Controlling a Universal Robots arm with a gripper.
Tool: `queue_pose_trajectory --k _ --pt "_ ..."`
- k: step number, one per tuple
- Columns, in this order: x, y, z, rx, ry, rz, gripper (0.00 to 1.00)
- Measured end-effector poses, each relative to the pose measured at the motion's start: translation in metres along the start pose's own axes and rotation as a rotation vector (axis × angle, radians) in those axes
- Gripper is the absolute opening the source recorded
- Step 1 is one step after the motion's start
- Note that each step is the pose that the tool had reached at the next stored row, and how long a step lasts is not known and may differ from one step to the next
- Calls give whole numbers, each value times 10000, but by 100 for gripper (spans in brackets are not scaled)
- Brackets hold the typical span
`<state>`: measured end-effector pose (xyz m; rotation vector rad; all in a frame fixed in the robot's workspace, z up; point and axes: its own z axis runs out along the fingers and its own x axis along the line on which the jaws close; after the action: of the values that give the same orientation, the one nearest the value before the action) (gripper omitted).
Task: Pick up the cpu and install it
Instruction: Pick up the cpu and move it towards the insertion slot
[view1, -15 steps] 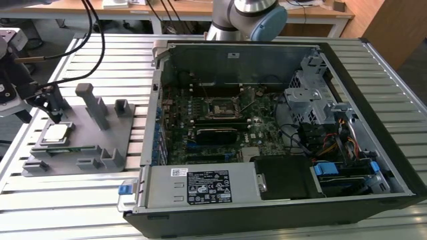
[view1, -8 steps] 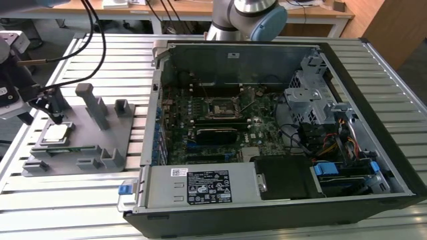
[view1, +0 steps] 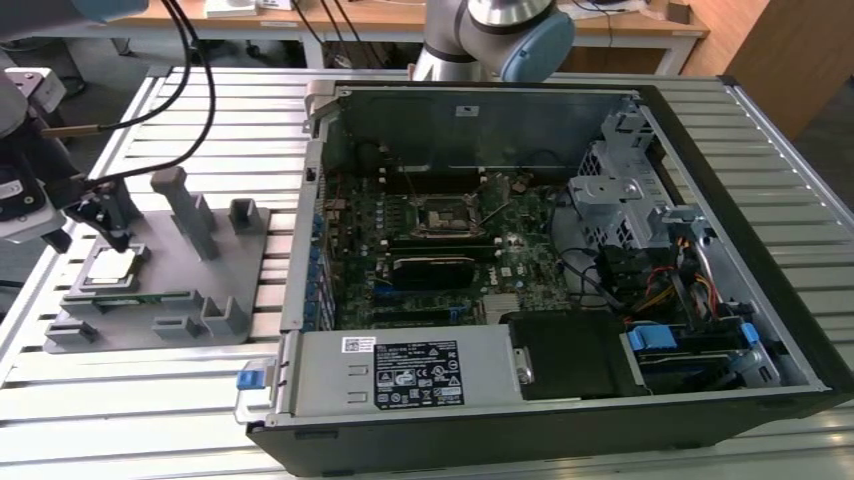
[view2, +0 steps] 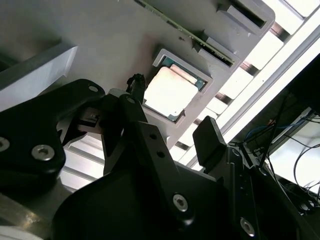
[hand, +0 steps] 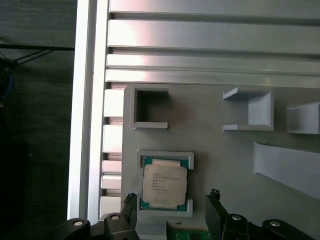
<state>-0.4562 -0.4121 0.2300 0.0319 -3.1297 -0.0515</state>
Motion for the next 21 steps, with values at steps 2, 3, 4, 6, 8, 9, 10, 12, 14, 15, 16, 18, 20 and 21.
queue_pose_trajectory --k 2,3,4,6,8,9,10,12,14,15,16,18,20,21 --pt "-1 0 16 0 0 0 65" --pt "-1 -1 24 0 0 0 65" --pt "-1 -1 34 0 0 0 65" --pt "-1 -2 54 0 -1 0 65" --pt "-2 -3 73 0 -1 -1 65" --pt "-2 -3 82 -1 -1 -1 65" --pt "-2 -3 91 0 -1 -1 65" --pt "-2 -4 103 0 0 -1 65" --pt "-2 -4 111 1 0 2 65" --pt "-1 -4 115 0 -1 11 65" --pt "-1 -5 119 0 -2 25 65" --pt "0 1 130 -1 -4 63 65" --pt "3 11 137 0 -4 114 65" --pt "7 16 143 -2 -8 137 65"
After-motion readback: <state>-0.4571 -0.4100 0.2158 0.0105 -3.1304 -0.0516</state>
